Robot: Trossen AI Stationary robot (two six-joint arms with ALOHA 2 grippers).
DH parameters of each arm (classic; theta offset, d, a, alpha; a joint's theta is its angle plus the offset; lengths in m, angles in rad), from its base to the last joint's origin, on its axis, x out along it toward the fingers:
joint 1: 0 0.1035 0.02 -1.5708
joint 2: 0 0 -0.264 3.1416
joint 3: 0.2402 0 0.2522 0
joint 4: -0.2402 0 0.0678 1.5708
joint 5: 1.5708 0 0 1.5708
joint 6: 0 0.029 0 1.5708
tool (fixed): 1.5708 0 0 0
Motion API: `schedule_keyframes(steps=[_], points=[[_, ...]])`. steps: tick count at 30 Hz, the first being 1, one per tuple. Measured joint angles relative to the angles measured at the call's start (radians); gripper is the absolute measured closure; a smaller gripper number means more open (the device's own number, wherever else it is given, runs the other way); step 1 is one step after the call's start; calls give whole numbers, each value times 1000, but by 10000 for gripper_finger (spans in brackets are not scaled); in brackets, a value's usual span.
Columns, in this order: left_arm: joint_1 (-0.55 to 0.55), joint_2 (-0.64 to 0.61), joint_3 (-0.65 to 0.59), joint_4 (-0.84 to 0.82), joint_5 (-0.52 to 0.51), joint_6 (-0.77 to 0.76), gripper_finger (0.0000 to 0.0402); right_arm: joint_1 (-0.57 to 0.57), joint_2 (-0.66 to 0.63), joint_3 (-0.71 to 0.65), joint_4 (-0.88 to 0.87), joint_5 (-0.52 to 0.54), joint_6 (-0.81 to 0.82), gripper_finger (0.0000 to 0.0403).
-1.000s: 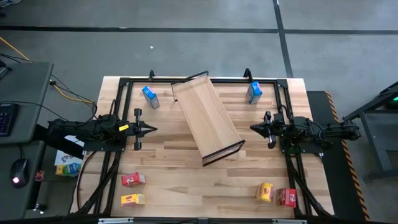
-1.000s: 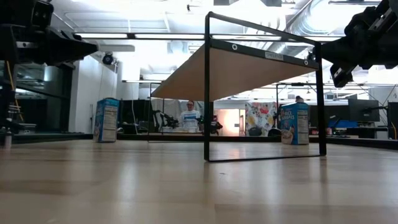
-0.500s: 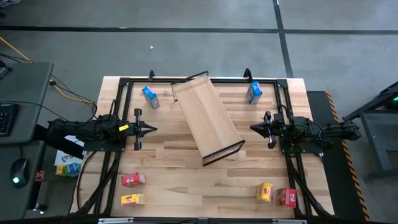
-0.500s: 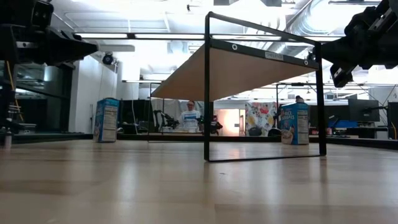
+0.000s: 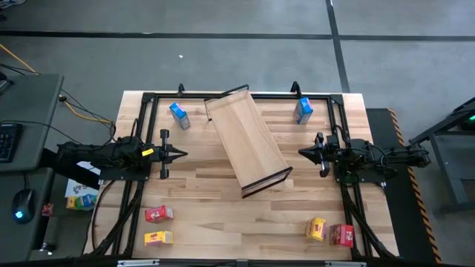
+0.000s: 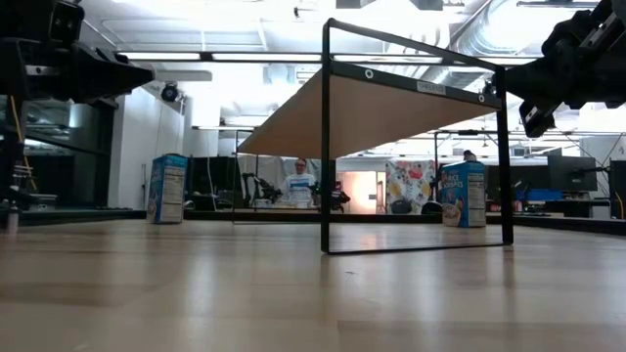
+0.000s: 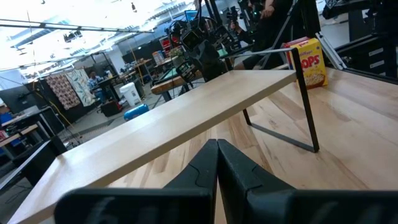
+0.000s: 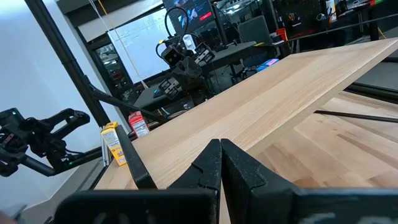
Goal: Stack cereal on shelf
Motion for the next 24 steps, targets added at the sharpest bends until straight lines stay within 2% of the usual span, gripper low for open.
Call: schedule_keyframes(steps=[3, 8, 11, 14, 17, 20, 24], points=[[0, 0, 0, 0, 0, 0, 401, -1, 3, 0, 68, 91, -47, 402], [0, 0, 0, 0, 0, 0, 402, -1, 6, 0, 365, 388, 40, 402], [0, 0, 0, 0, 0, 0, 402, -2, 6, 0, 536, 506, -65, 402], [0, 0, 0, 0, 0, 0, 402, -2, 8, 0, 649, 459, -186, 402], [0, 0, 0, 0, 0, 0, 401, -2, 34, 0, 719, 381, -229, 402], [0, 0, 0, 0, 0, 0, 401, -19, 126, 4, 750, 341, -222, 402], [0, 0, 0, 0, 0, 0, 402, -63, 329, 93, 737, 381, -194, 402]])
